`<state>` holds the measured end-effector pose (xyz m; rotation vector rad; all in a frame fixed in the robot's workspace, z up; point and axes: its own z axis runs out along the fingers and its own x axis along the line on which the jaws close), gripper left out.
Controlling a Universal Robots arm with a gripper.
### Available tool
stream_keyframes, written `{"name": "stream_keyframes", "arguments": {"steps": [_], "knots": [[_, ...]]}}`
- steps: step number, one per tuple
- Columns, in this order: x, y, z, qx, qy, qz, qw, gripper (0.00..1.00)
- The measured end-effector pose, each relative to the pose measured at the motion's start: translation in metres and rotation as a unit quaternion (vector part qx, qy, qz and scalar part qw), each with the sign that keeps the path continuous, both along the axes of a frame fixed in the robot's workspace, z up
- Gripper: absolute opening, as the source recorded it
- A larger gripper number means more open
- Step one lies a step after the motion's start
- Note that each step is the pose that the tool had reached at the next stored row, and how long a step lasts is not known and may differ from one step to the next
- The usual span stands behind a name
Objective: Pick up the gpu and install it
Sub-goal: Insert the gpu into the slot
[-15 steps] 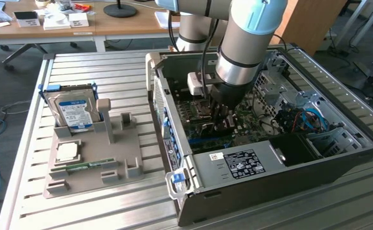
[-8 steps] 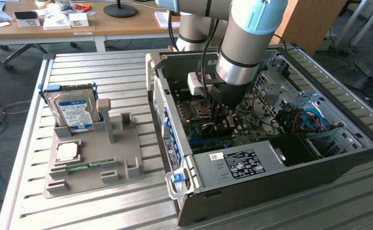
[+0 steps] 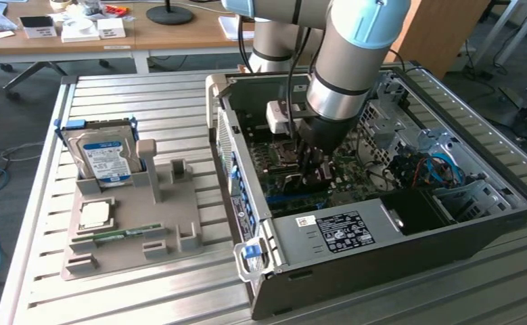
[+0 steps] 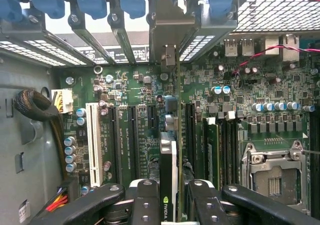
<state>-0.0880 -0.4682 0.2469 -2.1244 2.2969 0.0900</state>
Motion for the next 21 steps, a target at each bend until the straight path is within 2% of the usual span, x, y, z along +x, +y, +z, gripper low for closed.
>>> {"name": "stream_keyframes", "arguments": {"steps": [21], "knots": [[0.0, 0.0, -0.0041, 0.0, -0.0003, 0.0, 1.0, 0.27]]}}
